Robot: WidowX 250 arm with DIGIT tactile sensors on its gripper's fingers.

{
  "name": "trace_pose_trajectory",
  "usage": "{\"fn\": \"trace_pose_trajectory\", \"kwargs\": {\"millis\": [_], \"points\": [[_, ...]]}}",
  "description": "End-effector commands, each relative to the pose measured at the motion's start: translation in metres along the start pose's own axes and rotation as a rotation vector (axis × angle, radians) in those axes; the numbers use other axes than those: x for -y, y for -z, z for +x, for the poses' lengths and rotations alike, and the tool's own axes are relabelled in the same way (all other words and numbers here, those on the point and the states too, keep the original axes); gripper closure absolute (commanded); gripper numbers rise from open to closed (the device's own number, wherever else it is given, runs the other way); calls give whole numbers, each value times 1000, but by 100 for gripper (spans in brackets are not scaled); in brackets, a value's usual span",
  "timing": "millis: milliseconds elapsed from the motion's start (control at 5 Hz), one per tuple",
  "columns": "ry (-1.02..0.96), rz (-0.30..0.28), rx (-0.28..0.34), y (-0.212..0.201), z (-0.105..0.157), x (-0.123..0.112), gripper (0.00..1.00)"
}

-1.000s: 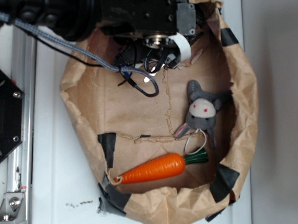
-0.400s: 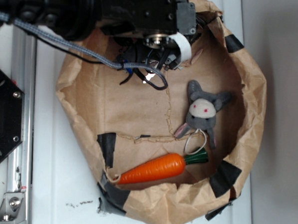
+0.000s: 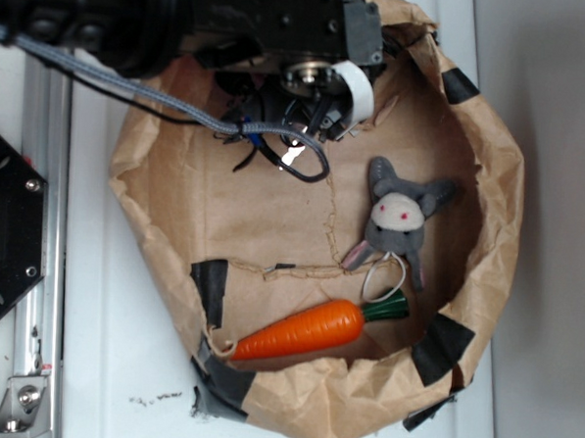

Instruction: Grab the silver keys.

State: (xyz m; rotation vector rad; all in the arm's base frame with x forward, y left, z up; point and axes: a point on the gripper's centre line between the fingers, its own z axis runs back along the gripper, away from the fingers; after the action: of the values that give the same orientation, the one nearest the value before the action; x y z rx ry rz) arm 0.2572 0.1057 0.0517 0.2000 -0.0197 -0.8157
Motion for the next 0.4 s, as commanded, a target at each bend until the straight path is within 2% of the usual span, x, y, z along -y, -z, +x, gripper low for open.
{"fn": "trace_pose_trajectory", "kwargs": {"millis": [0,200], "points": [[-73,-43,110,-89,20,15,100],[-36,-194,280,-137,23,34,100]]}}
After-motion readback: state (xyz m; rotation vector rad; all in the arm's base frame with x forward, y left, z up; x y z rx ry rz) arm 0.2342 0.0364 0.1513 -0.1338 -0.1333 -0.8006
